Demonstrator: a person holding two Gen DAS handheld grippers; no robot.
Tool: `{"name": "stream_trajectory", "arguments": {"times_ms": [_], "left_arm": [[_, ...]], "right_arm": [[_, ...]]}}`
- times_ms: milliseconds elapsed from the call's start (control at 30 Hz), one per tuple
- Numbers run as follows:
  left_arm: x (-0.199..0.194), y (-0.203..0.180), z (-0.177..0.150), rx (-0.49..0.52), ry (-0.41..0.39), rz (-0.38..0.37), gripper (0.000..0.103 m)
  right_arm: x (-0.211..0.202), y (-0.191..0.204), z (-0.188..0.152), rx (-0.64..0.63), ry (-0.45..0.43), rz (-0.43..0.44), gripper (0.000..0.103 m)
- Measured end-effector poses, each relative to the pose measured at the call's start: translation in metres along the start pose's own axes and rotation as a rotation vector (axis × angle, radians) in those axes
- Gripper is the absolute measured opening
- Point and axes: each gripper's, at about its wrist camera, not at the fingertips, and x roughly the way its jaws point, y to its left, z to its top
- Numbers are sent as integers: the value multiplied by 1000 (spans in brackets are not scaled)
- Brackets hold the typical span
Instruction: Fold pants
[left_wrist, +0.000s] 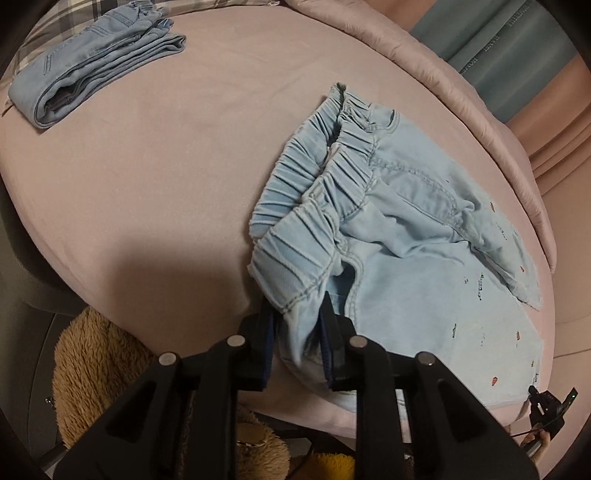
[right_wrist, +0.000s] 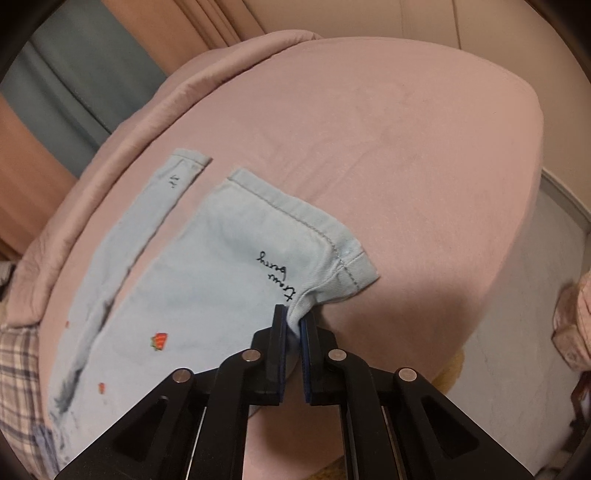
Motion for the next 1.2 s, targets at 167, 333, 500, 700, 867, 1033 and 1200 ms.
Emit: {"name": "stream_trajectory", "arguments": {"times_ms": [167, 333, 500, 700, 867, 1033, 1200], "left_arm": [[-11, -2, 6, -5, -9, 99, 66], [-49, -21, 25, 21, -174, 103, 95], [-43, -64, 46, 69, -191, -28, 96], [-5, -130, 45, 142, -108, -127, 93], [26, -150, 34, 152, -7, -138, 85], [38, -151, 23, 169, 32, -96, 84], [40, -148, 23, 154, 35, -89, 84]], "right_arm": [[1, 1, 6, 5, 2, -45, 8], [-25, 20, 16, -52, -75, -198, 62], [-56, 69, 46, -109, -160, -49, 79], [-11, 200, 85, -294, -17, 204, 80], [89, 284, 95, -268, 196, 164, 80], [160, 325, 98, -237, 262, 22, 80], [198, 336, 87, -258, 261, -139, 66]]}}
